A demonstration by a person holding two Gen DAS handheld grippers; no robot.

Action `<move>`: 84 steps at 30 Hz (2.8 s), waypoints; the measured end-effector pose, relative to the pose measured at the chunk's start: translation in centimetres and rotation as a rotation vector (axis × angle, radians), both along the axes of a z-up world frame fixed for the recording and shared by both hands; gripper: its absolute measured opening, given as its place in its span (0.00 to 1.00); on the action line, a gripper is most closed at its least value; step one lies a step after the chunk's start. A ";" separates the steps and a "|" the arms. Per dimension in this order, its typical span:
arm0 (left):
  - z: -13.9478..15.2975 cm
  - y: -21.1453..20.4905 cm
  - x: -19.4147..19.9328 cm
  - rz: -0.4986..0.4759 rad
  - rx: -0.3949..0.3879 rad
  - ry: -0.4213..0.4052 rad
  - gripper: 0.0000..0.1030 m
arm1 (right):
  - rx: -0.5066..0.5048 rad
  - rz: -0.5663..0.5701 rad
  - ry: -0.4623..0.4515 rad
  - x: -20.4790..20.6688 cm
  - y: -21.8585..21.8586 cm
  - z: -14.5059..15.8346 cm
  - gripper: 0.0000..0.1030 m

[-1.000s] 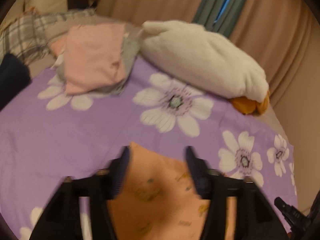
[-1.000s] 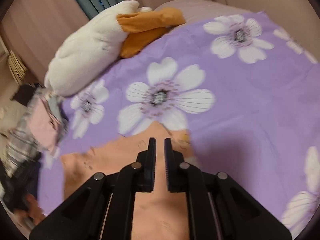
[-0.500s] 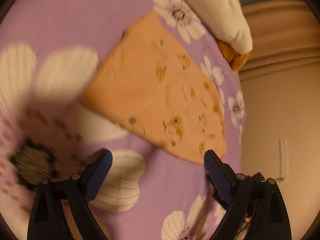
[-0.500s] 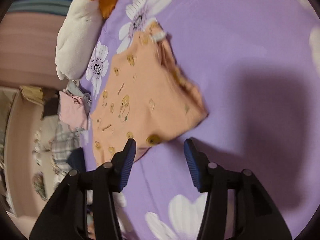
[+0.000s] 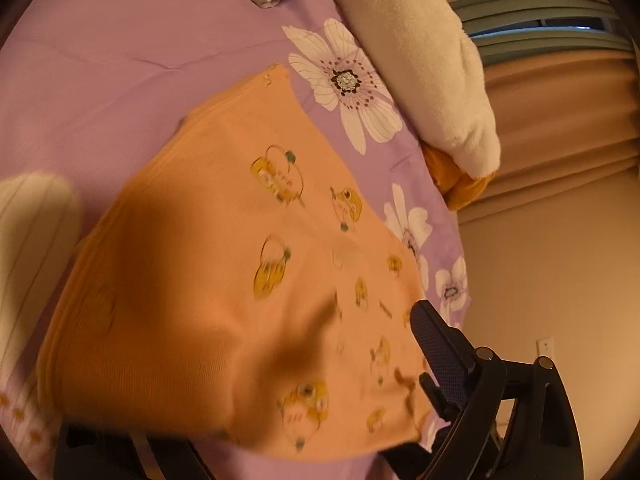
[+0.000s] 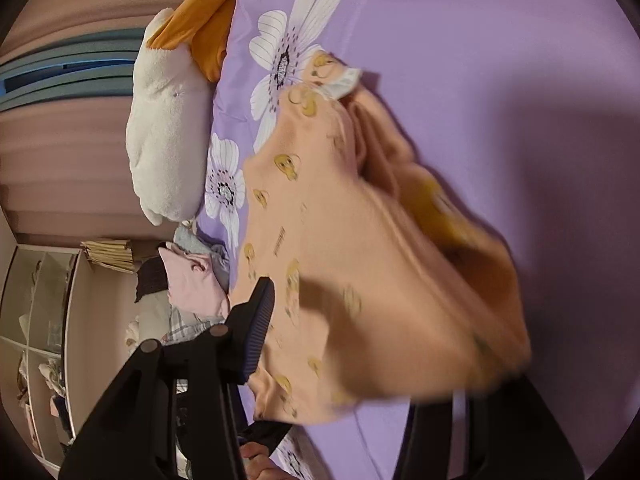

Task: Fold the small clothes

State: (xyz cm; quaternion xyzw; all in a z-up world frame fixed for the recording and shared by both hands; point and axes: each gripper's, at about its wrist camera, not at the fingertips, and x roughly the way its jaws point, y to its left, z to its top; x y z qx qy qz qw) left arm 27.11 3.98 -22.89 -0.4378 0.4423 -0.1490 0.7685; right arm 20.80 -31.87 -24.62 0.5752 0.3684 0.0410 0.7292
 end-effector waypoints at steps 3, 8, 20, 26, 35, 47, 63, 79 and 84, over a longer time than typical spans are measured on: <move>-0.6 0.0 0.7 0.045 0.051 0.036 0.47 | -0.009 -0.026 0.010 1.1 -0.2 -0.6 0.34; -1.3 0.3 -0.2 0.046 0.148 0.011 0.21 | -0.128 -0.025 -0.015 1.6 0.1 -1.1 0.10; 2.5 1.3 -11.1 -0.025 0.146 0.039 0.15 | -0.261 0.117 -0.032 -8.9 0.4 4.6 0.13; -2.2 4.6 -16.2 0.006 0.031 0.092 0.20 | -0.218 0.022 0.088 -16.9 -3.0 0.9 0.12; 0.8 9.4 -18.1 0.205 0.302 0.064 0.20 | -0.524 -0.065 0.118 -18.0 -5.6 6.5 0.16; -0.9 11.0 -16.5 0.188 0.188 0.062 0.20 | -0.442 0.153 0.005 -2.3 -7.0 5.3 0.37; 1.1 8.0 -15.6 0.134 0.337 -0.013 0.20 | -0.307 0.103 -0.110 -5.2 -9.1 4.3 0.05; 4.6 5.9 -17.6 0.020 0.307 -0.248 0.20 | -0.508 0.164 -0.124 -9.0 -5.5 6.5 0.13; 0.9 3.8 -16.2 -0.058 0.407 -0.056 0.20 | -0.580 0.189 0.006 -8.5 -4.7 2.3 0.00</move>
